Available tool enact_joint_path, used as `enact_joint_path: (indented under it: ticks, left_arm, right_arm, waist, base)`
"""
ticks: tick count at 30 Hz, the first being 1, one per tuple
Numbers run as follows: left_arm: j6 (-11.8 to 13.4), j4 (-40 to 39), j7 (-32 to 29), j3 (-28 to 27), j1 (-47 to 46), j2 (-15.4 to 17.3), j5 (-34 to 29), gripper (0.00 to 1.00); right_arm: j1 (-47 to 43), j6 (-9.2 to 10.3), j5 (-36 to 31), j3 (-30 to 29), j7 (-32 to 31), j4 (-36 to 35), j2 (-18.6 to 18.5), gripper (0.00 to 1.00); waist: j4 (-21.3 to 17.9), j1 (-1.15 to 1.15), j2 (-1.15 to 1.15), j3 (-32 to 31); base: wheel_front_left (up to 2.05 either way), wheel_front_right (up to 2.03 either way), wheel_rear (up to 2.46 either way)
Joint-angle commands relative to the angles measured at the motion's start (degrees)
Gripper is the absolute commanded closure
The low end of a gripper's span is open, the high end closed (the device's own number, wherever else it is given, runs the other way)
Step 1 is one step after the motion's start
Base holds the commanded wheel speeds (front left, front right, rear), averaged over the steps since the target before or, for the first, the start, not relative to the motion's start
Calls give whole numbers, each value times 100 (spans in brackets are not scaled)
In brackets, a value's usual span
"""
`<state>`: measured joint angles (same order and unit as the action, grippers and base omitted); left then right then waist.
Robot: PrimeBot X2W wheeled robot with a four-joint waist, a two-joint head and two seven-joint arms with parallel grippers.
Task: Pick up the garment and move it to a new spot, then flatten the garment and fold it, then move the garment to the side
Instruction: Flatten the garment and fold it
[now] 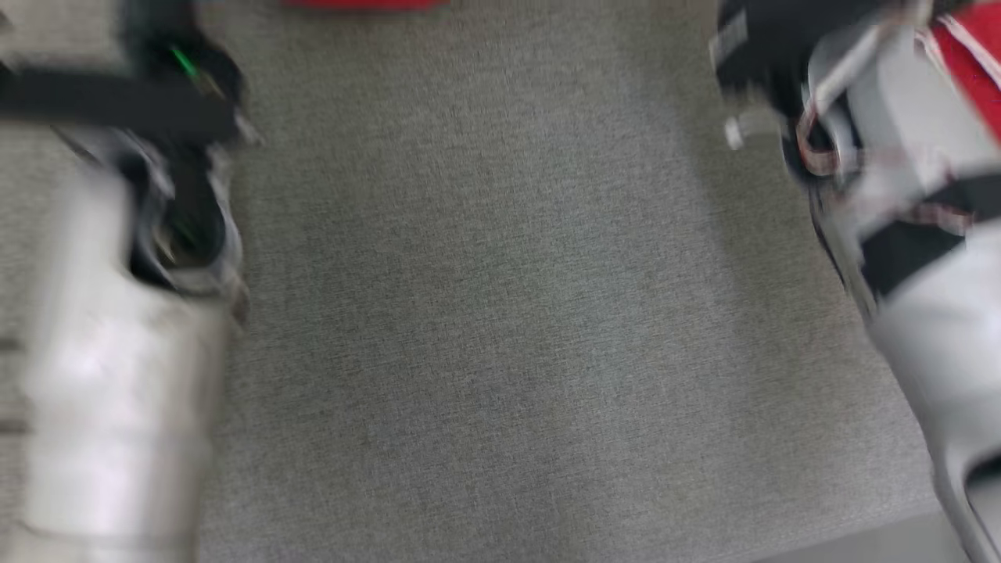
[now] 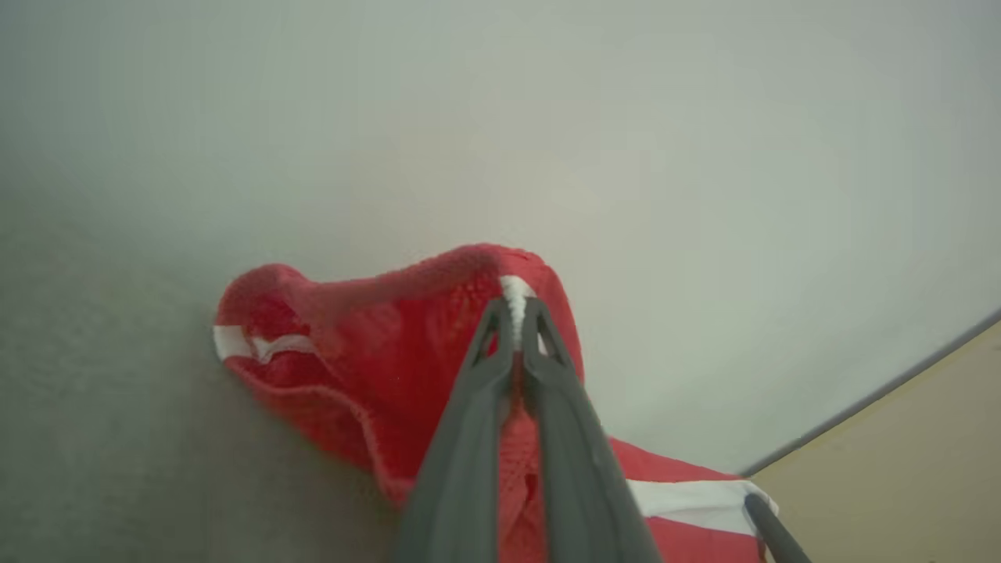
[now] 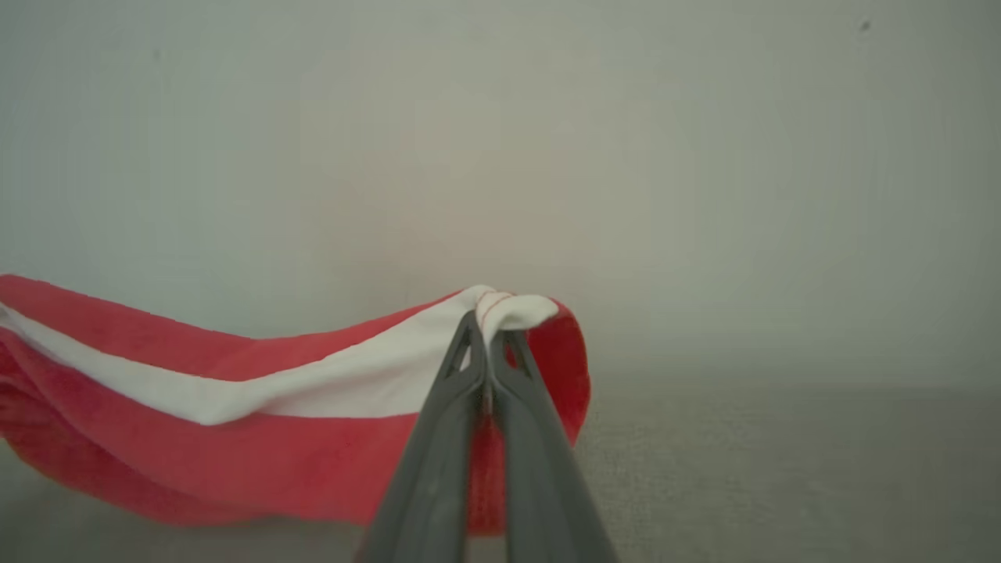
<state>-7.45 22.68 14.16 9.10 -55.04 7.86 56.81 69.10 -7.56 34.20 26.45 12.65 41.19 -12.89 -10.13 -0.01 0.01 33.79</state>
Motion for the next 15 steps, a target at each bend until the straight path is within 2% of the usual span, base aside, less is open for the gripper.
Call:
enact_joint_path:
  ticks: [1, 3, 6, 11, 15]
  left_arm:
    - [6, -24, 17, 19, 211, -19, 55, 100]
    - [8, -243, 52, 237, 708, 42, 234, 100]
    - [12, -444, 66, 525, 1574, 179, 414, 100]
    - [13, -674, 85, 673, 2860, 434, 588, 100]
    - [23, -802, 94, 717, 3831, 471, 696, 100]
  right_arm:
    - [-204, 18, 64, 41, -22, -41, -125, 100]
    - [-791, 17, 282, 265, -210, -395, -424, 100]
    - [-1729, 17, 683, 270, -534, -1017, -834, 100]
    - [-3257, 18, 895, -182, -1229, -2067, -1246, 100]
    - [-4383, 19, 599, -788, -1848, -2723, -1285, 100]
  waist:
    - [284, 1, -1, -388]
    - [345, 1, -1, -634]
    - [365, 1, -1, -1046]
    - [279, 1, -1, -1679]
    - [219, 1, -1, -2188]
  base:
    - [0, 0, 0]
    - [0, 0, 0]
    - [0, 0, 0]
    - [0, 0, 0]
    - [0, 0, 0]
